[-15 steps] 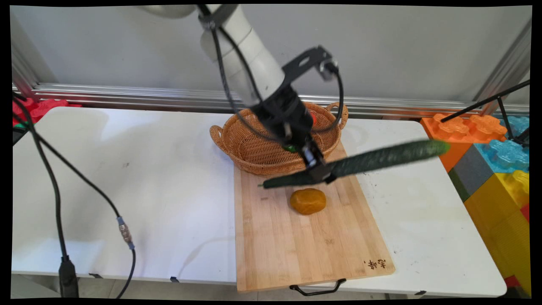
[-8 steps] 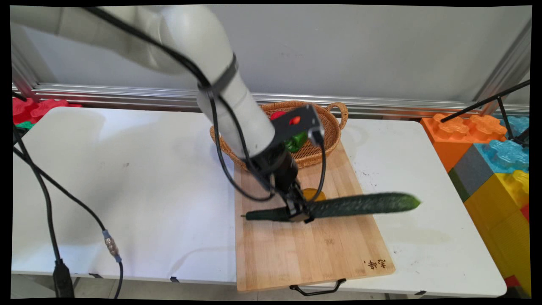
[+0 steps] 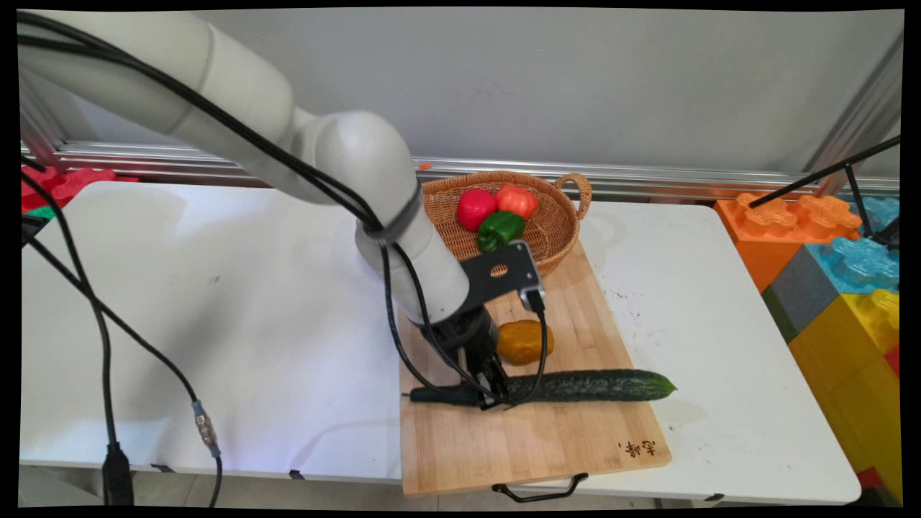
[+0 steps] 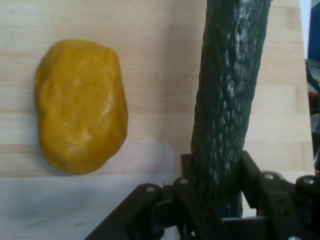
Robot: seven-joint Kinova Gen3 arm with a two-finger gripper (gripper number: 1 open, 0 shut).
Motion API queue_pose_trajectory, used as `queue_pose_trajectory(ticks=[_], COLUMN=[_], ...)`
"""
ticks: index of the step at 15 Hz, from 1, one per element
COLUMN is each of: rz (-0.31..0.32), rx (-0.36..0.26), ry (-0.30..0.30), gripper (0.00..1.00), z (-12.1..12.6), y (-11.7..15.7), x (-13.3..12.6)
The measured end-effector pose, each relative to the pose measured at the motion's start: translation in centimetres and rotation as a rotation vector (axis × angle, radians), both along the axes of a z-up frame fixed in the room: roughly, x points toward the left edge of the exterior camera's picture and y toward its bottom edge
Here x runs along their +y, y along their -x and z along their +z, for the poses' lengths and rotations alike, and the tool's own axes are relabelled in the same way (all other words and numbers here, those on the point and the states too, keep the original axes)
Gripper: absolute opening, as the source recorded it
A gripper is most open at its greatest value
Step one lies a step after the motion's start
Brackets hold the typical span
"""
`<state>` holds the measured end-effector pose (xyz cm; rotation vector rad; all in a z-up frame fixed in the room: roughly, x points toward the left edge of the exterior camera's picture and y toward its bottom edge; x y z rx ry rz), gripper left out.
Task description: Place the picked object on the cutting board
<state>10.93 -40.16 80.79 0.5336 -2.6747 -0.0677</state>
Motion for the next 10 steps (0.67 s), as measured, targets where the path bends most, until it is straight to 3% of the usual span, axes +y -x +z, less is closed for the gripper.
queue_pose_trajectory(ticks=[3,4,10], rz=[-0.008,-0.015,-0.028], rx=[-0.006,-0.007,-0.001], ry=[0.002,0.008,0.036], gripper=[0.0,1.0,1.0], z=[-1.2,-1.4,0.1], y=[0.8,1.0,1.6], x=[0.1,0.0,-0.7])
